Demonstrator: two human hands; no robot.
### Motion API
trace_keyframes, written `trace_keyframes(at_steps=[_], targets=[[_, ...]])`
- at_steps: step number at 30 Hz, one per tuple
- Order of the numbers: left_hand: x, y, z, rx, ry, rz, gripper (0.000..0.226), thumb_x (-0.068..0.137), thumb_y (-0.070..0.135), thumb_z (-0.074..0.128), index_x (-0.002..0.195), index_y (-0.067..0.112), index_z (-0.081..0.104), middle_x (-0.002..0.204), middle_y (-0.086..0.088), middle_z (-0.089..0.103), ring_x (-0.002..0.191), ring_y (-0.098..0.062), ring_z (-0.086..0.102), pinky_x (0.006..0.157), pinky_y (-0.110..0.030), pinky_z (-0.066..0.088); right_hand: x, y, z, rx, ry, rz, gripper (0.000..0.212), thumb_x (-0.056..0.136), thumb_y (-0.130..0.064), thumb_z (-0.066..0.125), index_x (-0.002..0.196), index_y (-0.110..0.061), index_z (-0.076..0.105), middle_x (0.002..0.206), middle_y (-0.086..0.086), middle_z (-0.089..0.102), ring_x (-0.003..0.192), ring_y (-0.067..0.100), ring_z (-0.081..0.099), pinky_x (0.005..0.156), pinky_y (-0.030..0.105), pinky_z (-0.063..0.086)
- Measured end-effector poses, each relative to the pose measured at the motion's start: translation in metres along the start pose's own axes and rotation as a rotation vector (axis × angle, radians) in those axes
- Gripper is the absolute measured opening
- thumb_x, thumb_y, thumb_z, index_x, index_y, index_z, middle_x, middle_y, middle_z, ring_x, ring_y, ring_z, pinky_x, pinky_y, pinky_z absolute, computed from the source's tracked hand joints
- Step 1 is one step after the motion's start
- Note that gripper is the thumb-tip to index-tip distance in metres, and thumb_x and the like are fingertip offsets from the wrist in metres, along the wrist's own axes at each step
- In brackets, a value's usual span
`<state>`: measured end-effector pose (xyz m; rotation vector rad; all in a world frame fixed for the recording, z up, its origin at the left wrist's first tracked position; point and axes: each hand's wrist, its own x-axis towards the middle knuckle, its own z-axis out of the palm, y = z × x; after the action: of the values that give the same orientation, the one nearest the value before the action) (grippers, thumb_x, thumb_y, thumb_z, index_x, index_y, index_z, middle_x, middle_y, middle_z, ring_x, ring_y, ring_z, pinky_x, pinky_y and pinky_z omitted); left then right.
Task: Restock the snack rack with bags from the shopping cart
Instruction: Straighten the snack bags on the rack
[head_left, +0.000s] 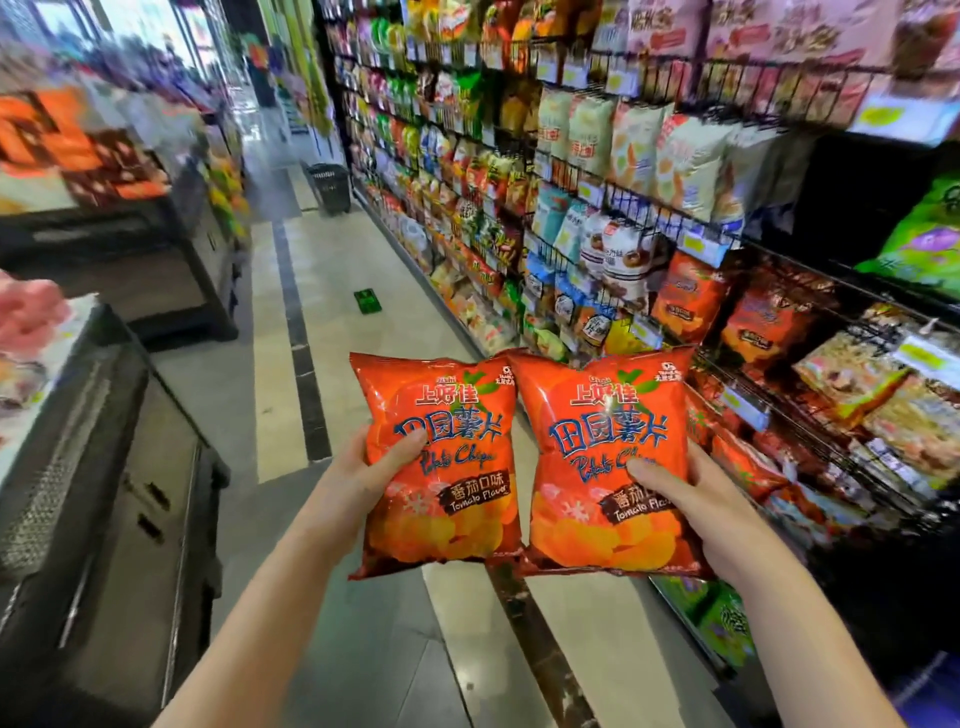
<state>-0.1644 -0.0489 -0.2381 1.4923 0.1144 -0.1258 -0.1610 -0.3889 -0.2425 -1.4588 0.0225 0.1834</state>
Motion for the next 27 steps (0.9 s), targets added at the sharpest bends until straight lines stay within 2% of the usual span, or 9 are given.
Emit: trace_keyframes(at_steps=[3, 6, 11, 15, 17, 19, 21, 24, 27], targets=[[0.042, 0.004, -0.015, 0.006, -0.007, 0.014, 0.035, 0.095, 0.03, 0.069, 0.128, 0.024, 0.061, 0.114, -0.004, 0.078, 0.1, -0.028, 0.077, 0.076, -0.037, 0.064, 0.034, -0.001, 0.009, 0.01, 0.006, 0.003, 0.066, 0.074, -0.035, 0.086, 0.134, -0.028, 0.059, 0.12, 0.005, 0.076, 0.105, 0.029, 0.075, 0.093, 0.05, 0.057], [0.089, 0.009, -0.036, 0.015, -0.042, 0.024, 0.038, 0.09, 0.031, 0.07, 0.126, 0.024, 0.063, 0.112, -0.003, 0.079, 0.101, -0.027, 0.077, 0.079, -0.037, 0.063, 0.065, 0.0, 0.026, 0.013, 0.047, -0.005, 0.064, 0.071, -0.032, 0.085, 0.13, -0.028, 0.06, 0.119, 0.005, 0.076, 0.107, 0.029, 0.074, 0.096, 0.051, 0.056], [0.176, 0.019, -0.078, 0.037, -0.195, 0.019, 0.044, 0.092, 0.031, 0.069, 0.134, 0.02, 0.061, 0.119, -0.008, 0.077, 0.106, -0.033, 0.075, 0.093, -0.051, 0.059, 0.118, 0.003, 0.062, 0.013, 0.157, -0.016, 0.105, 0.033, -0.055, 0.102, 0.125, -0.029, 0.06, 0.117, 0.005, 0.077, 0.106, 0.029, 0.074, 0.088, 0.048, 0.061], [0.242, 0.036, -0.103, 0.03, -0.307, 0.056, 0.052, 0.088, 0.038, 0.08, 0.132, 0.018, 0.06, 0.114, -0.007, 0.078, 0.1, -0.031, 0.077, 0.073, -0.035, 0.064, 0.152, 0.002, 0.092, 0.073, 0.258, -0.042, 0.111, 0.036, -0.05, 0.103, 0.134, -0.025, 0.057, 0.122, 0.008, 0.075, 0.111, 0.033, 0.072, 0.095, 0.053, 0.057], [0.269, 0.047, -0.109, 0.031, -0.38, 0.035, 0.073, 0.074, 0.05, 0.088, 0.132, 0.016, 0.059, 0.115, -0.009, 0.078, 0.098, -0.03, 0.077, 0.069, -0.031, 0.064, 0.163, -0.002, 0.106, 0.09, 0.317, -0.054, 0.104, 0.046, -0.04, 0.102, 0.137, -0.023, 0.055, 0.122, 0.009, 0.075, 0.11, 0.034, 0.072, 0.093, 0.052, 0.058], [0.295, 0.054, -0.111, 0.038, -0.481, 0.022, 0.057, 0.086, 0.039, 0.082, 0.133, 0.016, 0.059, 0.117, -0.009, 0.077, 0.101, -0.03, 0.077, 0.071, -0.032, 0.063, 0.171, -0.006, 0.115, 0.099, 0.392, -0.081, 0.088, 0.056, -0.027, 0.096, 0.134, -0.022, 0.056, 0.117, 0.007, 0.076, 0.104, 0.029, 0.075, 0.08, 0.043, 0.063], [0.319, 0.058, -0.109, 0.054, -0.546, 0.012, 0.045, 0.092, 0.031, 0.074, 0.133, 0.02, 0.06, 0.117, -0.007, 0.077, 0.102, -0.029, 0.077, 0.073, -0.033, 0.064, 0.176, -0.008, 0.122, 0.121, 0.451, -0.105, 0.086, 0.053, -0.031, 0.101, 0.128, -0.024, 0.059, 0.113, 0.005, 0.078, 0.098, 0.025, 0.077, 0.07, 0.031, 0.063], [0.36, 0.061, -0.099, 0.1, -0.597, 0.014, 0.077, 0.072, 0.057, 0.086, 0.137, 0.027, 0.057, 0.12, -0.003, 0.077, 0.104, -0.025, 0.076, 0.087, -0.044, 0.062, 0.18, -0.013, 0.125, 0.142, 0.543, -0.135, 0.055, 0.075, -0.016, 0.08, 0.126, -0.024, 0.06, 0.113, 0.006, 0.078, 0.098, 0.025, 0.076, 0.069, 0.03, 0.062], [0.396, 0.065, -0.077, 0.131, -0.655, -0.007, 0.075, 0.074, 0.056, 0.087, 0.136, 0.029, 0.056, 0.12, 0.0, 0.077, 0.107, -0.024, 0.075, 0.096, -0.049, 0.058, 0.181, -0.015, 0.117, 0.146, 0.599, -0.129, 0.068, 0.071, -0.027, 0.089, 0.131, -0.023, 0.06, 0.12, 0.008, 0.075, 0.105, 0.028, 0.074, 0.075, 0.034, 0.063]])
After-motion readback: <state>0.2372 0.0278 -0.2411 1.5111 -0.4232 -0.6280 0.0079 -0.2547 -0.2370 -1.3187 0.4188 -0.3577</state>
